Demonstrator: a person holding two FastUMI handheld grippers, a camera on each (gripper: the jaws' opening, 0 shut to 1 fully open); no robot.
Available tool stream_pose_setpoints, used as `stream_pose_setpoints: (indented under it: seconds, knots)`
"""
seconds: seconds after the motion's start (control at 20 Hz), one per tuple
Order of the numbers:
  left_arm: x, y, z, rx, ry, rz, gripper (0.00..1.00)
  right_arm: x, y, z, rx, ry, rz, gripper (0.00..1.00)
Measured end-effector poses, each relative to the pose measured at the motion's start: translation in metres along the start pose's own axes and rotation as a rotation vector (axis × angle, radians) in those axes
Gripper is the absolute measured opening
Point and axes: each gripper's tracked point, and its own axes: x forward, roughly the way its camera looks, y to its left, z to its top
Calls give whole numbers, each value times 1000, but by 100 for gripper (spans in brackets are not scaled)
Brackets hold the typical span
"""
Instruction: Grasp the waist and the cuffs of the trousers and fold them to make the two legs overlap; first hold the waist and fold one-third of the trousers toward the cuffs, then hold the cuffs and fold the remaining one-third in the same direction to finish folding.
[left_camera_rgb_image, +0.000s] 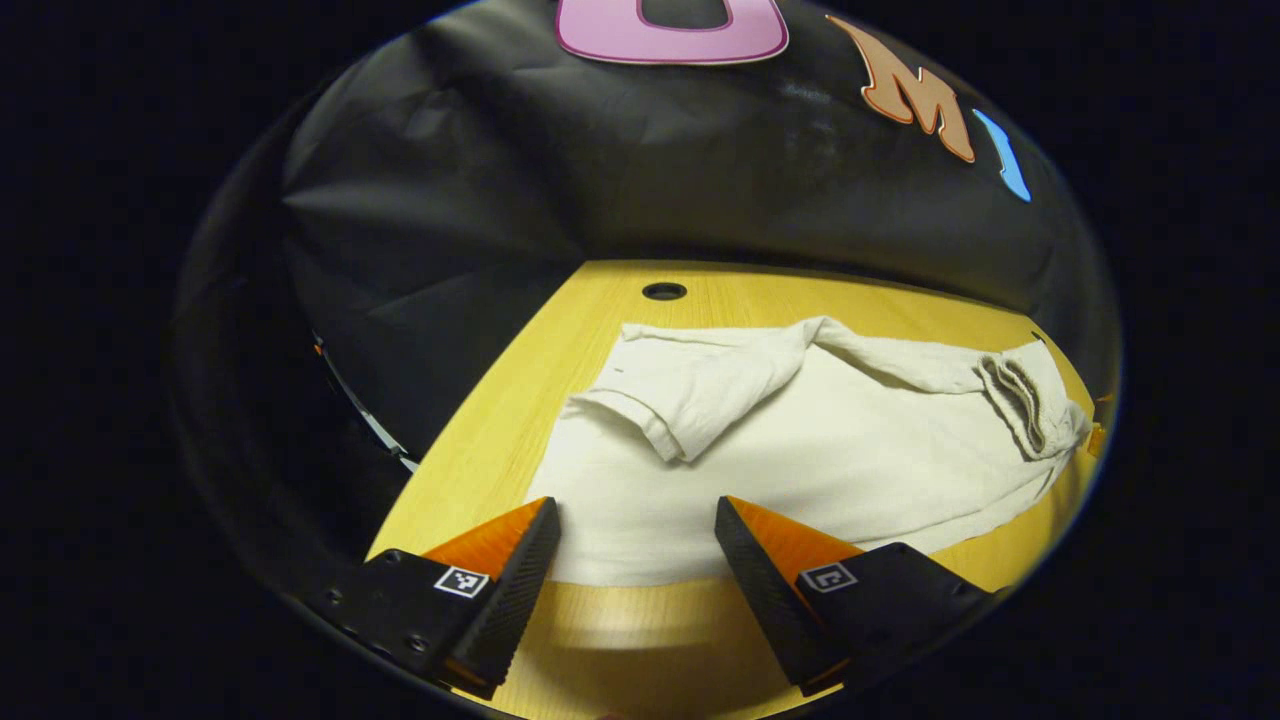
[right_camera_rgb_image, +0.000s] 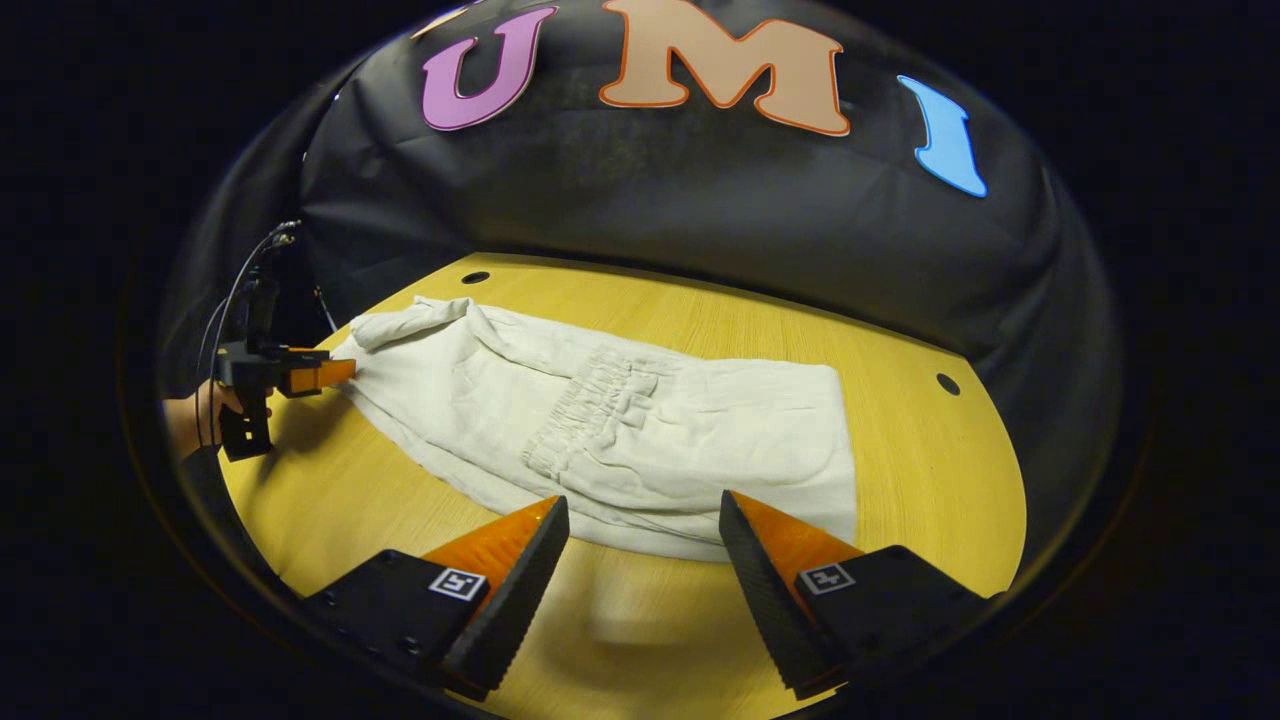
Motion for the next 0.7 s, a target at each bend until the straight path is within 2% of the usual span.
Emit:
stream_pose_setpoints:
  seconds: [0.2,0.35,0.4,0.45,0.6,0.7]
  knots:
    - [3,-2,1,0,-4,-15,97,-5,-5,9,35,-14,-13,97]
    - [6,-13,2,1,1,-38,84,-6,-11,12,55,-15,-24,98]
    - [6,-19,2,1,6,-50,67,-7,-13,13,57,-15,-25,97]
    - [9,-28,3,-1,6,-71,62,-8,-14,14,60,-16,-29,97]
    - [11,-33,11,-24,-24,-95,7,-14,-16,14,58,-24,-33,98]
    - [9,-35,8,-54,5,-92,0,-18,-19,14,36,-32,-28,98]
